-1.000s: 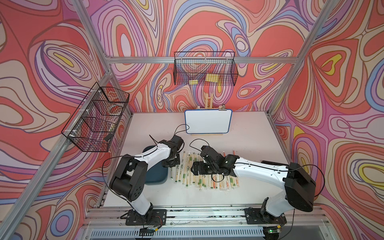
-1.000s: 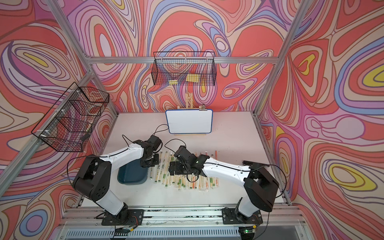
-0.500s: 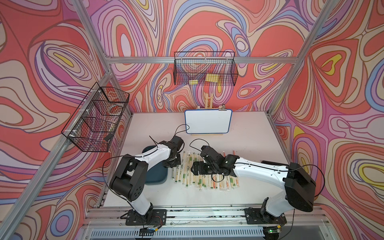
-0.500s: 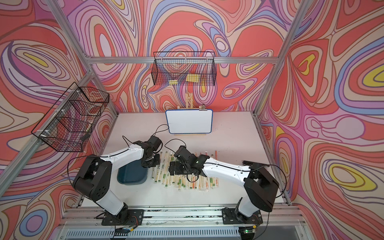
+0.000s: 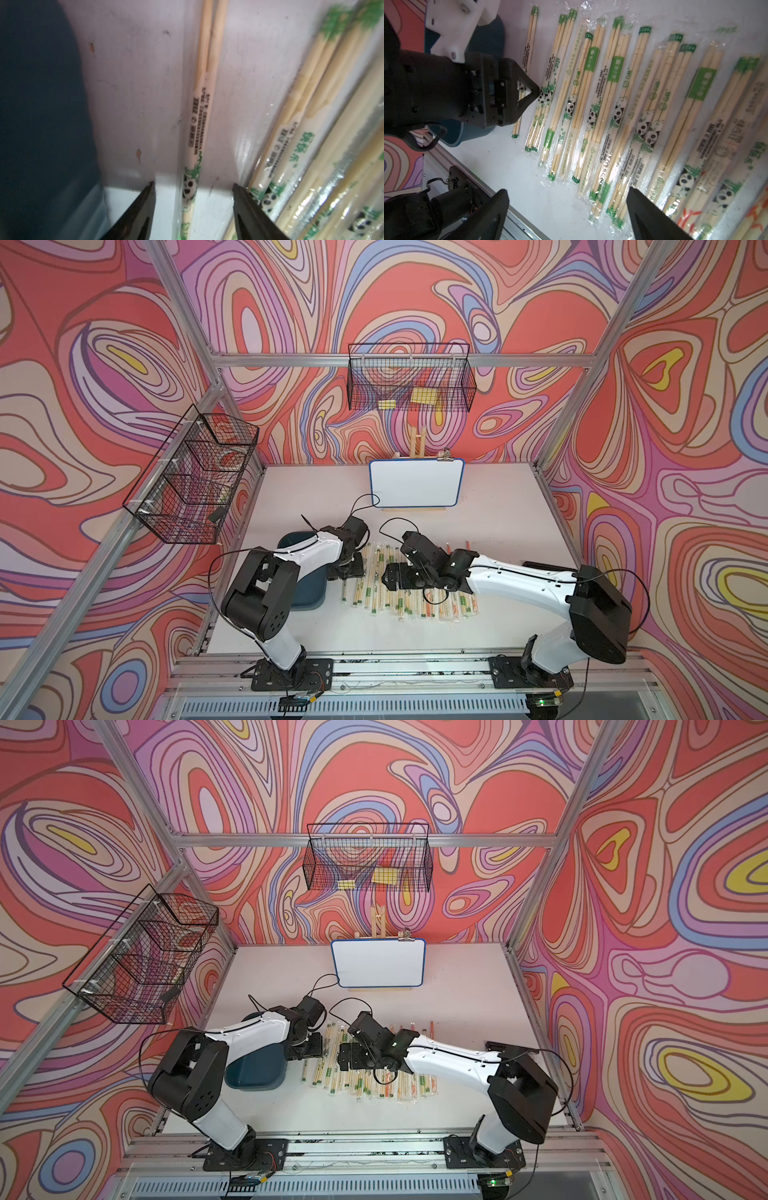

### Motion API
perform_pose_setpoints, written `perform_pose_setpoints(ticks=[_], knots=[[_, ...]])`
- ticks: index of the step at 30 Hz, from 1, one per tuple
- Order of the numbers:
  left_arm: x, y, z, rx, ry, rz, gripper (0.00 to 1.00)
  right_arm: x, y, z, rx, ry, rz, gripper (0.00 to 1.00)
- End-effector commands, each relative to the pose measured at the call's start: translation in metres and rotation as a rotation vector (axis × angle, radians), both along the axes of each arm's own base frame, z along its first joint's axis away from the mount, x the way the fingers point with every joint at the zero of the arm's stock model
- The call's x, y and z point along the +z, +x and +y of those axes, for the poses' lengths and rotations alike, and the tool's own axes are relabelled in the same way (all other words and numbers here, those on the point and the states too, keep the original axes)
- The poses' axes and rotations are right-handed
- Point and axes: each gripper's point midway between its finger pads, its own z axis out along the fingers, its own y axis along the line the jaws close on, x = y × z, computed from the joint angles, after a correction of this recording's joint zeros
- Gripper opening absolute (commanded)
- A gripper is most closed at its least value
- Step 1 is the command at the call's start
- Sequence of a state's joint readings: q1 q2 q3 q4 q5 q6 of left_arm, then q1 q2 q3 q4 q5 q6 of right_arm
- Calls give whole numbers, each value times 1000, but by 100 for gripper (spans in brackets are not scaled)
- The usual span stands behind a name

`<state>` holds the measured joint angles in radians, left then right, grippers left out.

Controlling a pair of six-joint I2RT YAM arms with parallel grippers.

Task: Take the paired disposable chopsticks out of the storage box
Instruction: Place the paired disposable chopsticks at the center of the board, then reset both arms

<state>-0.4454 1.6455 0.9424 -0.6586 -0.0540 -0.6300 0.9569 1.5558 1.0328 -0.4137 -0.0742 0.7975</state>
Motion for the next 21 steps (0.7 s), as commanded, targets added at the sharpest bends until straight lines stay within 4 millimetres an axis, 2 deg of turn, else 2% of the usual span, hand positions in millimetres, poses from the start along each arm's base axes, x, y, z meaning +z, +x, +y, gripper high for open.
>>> perform_pose_setpoints(ticks=[1,4,9,13,18,21], knots=[[14,-1,8,28,18,-40,71,6,0,-2,-3,2,-16,94],[16,-3,17,57,32,-41,72,7,1,-1,-3,5,-17,94],[15,-9,47,152,34,-30,73,12,2,-1,-2,7,-27,94],[27,-7,63,190,10,-65,73,18,3,-3,-5,4,-45,94],[52,3,58,161,-37,-127,76,29,9,-9,-16,-12,-75,96],[71,9,49,127,-96,-181,82,42,22,-25,-55,-27,-107,98]])
